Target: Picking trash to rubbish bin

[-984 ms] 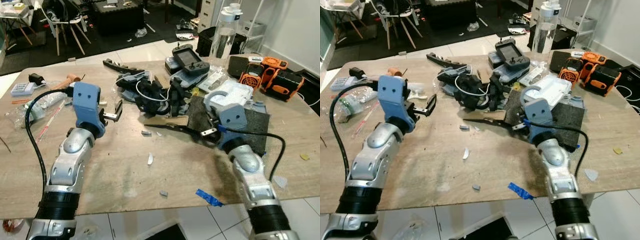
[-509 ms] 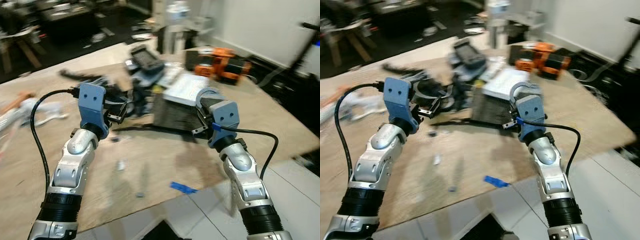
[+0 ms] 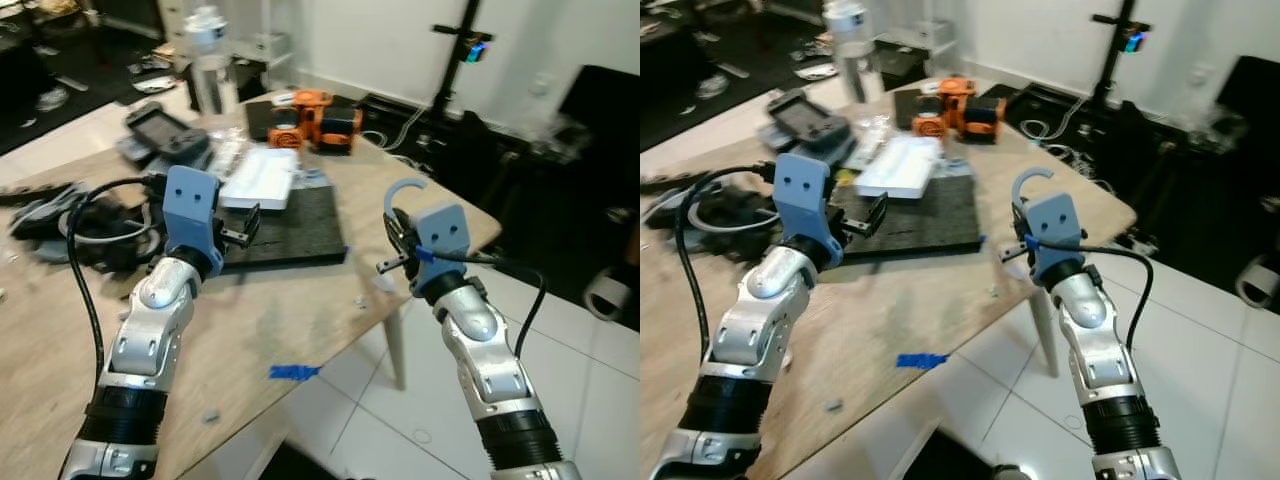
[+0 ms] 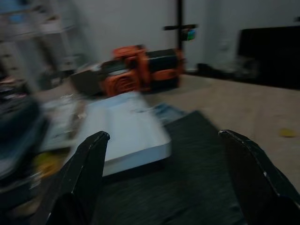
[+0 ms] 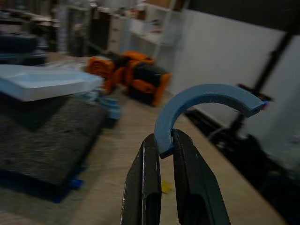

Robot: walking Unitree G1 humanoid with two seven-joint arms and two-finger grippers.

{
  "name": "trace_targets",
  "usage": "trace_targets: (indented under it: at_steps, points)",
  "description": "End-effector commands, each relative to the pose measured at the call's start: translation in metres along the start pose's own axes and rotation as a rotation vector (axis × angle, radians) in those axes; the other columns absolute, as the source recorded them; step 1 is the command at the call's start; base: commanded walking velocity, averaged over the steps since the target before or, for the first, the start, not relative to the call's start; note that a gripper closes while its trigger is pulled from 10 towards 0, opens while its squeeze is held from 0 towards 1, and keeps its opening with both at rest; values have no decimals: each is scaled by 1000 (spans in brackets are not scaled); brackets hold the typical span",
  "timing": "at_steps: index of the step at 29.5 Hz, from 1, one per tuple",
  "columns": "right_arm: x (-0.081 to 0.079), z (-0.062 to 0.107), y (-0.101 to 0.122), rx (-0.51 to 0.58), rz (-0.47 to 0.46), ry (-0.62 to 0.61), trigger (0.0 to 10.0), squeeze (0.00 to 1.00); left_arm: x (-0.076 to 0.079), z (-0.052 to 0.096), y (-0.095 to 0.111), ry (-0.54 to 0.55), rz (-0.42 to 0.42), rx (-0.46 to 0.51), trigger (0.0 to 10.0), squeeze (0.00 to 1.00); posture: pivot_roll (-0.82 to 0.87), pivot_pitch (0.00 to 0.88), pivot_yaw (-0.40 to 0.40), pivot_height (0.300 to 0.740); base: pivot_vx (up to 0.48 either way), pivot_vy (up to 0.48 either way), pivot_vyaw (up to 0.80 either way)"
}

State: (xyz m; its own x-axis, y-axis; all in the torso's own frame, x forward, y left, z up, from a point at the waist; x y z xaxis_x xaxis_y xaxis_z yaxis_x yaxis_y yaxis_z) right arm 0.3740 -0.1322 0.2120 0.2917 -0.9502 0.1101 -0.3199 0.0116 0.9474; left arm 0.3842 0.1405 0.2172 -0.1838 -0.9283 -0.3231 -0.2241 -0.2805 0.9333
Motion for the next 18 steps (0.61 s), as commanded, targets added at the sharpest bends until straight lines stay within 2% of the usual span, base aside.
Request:
trace_targets:
  at_steps: [1, 14, 18]
  points:
    - [-3, 1, -3, -14, -9, 7, 10000, 0, -2, 2, -4, -4, -21, -14, 10000, 0, 18, 153, 46, 740, 0, 0, -800]
    - [-4, 0, -4, -25, -11, 13, 10000, 0, 4, 3, -4, -34, -22, -11, 10000, 0, 21, 158, 42, 740, 0, 0, -800]
    - [-3, 1, -7, -34, -16, 5, 10000, 0, 3, 5, -10, -30, -28, -33, 10000, 0, 21, 159, 42, 740, 0, 0, -800]
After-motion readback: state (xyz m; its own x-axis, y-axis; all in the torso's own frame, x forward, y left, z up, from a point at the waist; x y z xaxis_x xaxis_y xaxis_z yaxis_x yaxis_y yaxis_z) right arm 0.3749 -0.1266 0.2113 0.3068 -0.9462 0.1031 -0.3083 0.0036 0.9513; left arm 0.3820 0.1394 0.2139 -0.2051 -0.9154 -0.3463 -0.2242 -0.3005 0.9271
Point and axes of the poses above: a point about 5 cm out from each wrist's last joint towards the gripper, its own z axis pointing back from the gripper into the wrist, its own y axis along the axis of the wrist's last joint, x = y × z, the point moved 5 cm from there along -z, pointing out of the wrist towards the gripper, and after that the axes turned 12 degrees about -z, right-handed, at the moved point
